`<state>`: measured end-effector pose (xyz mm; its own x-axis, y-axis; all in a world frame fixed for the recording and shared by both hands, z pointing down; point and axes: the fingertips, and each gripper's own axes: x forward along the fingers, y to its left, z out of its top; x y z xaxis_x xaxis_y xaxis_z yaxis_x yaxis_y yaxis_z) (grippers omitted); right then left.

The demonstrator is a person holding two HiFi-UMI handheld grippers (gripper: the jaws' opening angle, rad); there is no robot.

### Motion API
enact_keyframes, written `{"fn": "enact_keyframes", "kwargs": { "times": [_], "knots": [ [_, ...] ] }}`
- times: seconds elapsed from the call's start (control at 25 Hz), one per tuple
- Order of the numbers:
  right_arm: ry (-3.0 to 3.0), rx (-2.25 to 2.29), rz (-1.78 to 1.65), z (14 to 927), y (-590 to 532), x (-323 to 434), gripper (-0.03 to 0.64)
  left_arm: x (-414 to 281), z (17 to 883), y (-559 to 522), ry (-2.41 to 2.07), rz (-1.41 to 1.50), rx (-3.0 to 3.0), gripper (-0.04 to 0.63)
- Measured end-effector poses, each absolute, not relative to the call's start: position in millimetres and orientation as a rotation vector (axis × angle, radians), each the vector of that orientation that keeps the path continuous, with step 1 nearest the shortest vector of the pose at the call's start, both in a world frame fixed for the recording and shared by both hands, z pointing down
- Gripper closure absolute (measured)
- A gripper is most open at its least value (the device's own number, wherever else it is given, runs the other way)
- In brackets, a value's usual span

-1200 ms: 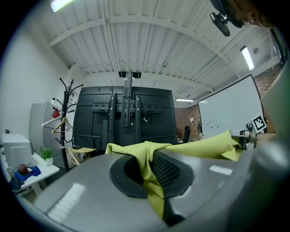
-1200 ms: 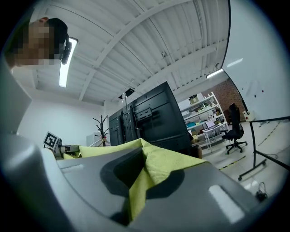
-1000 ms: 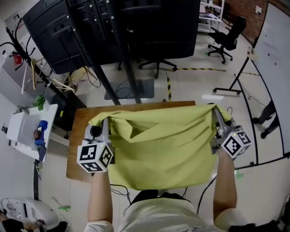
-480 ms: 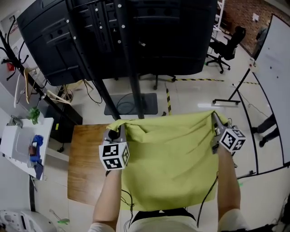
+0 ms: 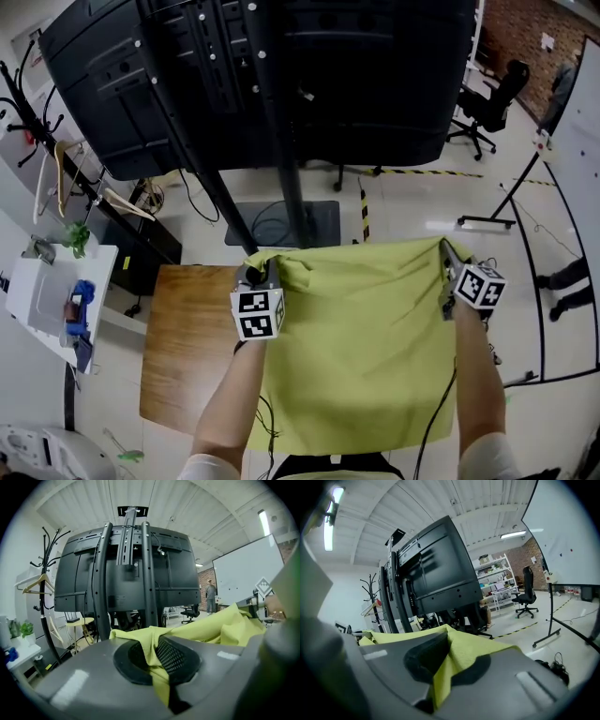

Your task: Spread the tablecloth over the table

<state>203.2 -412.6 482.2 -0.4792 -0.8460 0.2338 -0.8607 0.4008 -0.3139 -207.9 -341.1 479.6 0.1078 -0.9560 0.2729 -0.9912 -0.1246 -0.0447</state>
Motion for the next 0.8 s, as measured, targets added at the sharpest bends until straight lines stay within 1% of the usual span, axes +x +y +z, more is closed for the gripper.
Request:
{"fn": "enact_keyframes", "kwargs": {
  "times": [0.36,0.8],
  "knots": [
    [-2.545,1.546,0.635,523,-463,197,0.607,-215,532,-391,-1.961,0.390,2.169,0.589],
    [-2.479,1.466,0.406,576,-498,184,0.607,-223,590,-435,-1.925,0.417,2.098,0.588]
  ]
}}
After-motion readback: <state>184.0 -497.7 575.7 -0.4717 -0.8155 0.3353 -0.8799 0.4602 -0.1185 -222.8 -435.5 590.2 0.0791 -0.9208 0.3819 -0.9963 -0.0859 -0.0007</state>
